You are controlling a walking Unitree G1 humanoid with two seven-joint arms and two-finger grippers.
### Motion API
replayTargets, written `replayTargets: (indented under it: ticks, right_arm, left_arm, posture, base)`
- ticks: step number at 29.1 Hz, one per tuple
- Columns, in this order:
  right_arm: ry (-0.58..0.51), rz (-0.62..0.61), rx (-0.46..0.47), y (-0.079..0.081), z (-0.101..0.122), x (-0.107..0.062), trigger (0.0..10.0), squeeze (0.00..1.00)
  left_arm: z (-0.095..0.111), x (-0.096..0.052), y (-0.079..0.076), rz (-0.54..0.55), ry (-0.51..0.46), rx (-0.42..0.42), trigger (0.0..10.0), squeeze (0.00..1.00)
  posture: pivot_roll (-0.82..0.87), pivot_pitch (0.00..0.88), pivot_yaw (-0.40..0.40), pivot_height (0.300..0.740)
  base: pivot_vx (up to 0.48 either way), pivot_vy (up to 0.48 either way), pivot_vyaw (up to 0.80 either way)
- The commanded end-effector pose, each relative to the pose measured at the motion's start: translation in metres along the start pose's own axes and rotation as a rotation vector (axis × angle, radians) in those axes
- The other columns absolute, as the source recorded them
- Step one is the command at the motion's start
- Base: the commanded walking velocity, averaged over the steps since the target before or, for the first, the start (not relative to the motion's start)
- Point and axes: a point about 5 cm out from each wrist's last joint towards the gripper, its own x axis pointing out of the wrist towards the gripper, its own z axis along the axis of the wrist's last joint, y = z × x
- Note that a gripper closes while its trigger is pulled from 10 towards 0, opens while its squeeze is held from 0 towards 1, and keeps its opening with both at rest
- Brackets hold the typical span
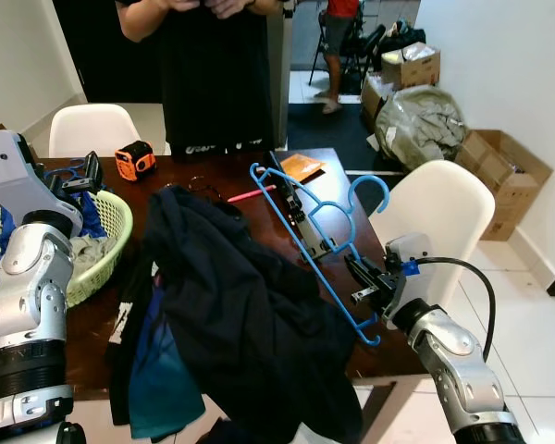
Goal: Hang hanger
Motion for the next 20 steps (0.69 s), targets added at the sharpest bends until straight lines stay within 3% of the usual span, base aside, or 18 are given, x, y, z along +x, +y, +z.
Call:
replayTargets:
  ticks: [1, 9, 11, 20]
  right_arm:
    - [-0.007, 0.01, 0.01, 0.002, 0.001, 0.0, 10.0, 0.0]
    - [-0.003, 0.012, 0.008, 0.002, 0.0, 0.0, 10.0, 0.0]
    - [-0.002, 0.011, 0.008, 0.002, 0.0, 0.0, 10.0, 0.0]
    - [-0.002, 0.01, 0.008, 0.001, 0.001, 0.0, 10.0, 0.0]
  left_arm:
    - [-0.003, -0.001, 0.001, 0.012, 0.019, -0.002, 10.0, 0.0]
    - [-0.019, -0.007, 0.01, 0.117, 0.087, -0.017, 10.0, 0.0]
    - [-0.029, -0.011, 0.019, 0.187, 0.134, -0.047, 10.0, 0.0]
    - [-0.041, -0.015, 0.031, 0.251, 0.216, -0.114, 10.0, 0.0]
  posture:
    - [-0.02, 0.0, 0.001, 0.74]
    - [-0.02, 0.0, 0.001, 0.74]
    - [-0.02, 0.0, 0.001, 0.74]
    - [-0.02, 0.0, -0.004, 0.74]
  base:
    - [0.285, 0.0, 0.0]
    - [0.105, 0.0, 0.0]
    - [0.0, 0.0, 0.0]
    - [0.0, 0.0, 0.0]
